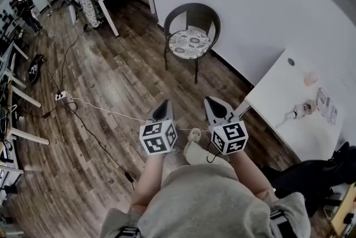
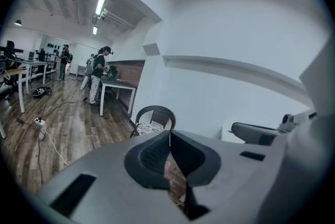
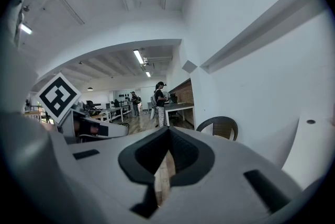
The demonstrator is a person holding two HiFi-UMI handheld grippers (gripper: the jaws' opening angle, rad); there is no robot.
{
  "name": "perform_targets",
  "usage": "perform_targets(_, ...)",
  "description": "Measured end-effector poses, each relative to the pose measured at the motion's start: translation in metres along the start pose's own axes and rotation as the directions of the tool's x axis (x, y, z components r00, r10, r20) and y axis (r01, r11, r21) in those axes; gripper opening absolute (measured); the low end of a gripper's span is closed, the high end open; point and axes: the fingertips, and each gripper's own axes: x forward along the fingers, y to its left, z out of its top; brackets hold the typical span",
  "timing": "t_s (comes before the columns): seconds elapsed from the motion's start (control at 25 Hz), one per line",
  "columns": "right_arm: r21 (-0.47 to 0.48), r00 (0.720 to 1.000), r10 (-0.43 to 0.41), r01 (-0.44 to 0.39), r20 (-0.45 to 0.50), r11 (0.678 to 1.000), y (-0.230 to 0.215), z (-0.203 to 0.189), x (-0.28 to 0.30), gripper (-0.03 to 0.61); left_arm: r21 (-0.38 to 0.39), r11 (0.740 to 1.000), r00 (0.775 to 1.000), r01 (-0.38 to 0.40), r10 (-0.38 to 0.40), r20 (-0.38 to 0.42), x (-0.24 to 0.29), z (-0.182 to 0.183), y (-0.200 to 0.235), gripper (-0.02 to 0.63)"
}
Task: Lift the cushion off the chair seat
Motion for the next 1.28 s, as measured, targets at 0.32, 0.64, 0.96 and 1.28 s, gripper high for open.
perform_targets(0.32,-0.005,1.0,-0.01,0.01,-0.014,1.0,-0.02,-0.005,0.043,0.002,-0.016,1.0,1.0,0.0,0.0,0.0,0.044,0.011,0.021,0.008)
perform_targets(0.64,0.007,0.999,-0.036,0.036,-0.004,0.999,-0.068,0.011,0.109,0.002,-0.004,1.0,1.0,0.004,-0.004,-0.006,0.112,0.043,0.036,0.008)
perform_targets(0.96,-0.002,0.999,-0.039,0.039,0.002,0.999,-0.114,0.039,0.183,0.002,0.009,1.0,1.0,0.002,-0.002,0.001,0.186,0.089,0.052,0.008)
perform_targets(1.28,-0.011,0.999,-0.041,0.041,-0.001,0.999,-0.16,0.053,0.244,0.002,0.017,1.0,1.0,-0.008,0.008,-0.004,0.253,0.115,0.065,0.008)
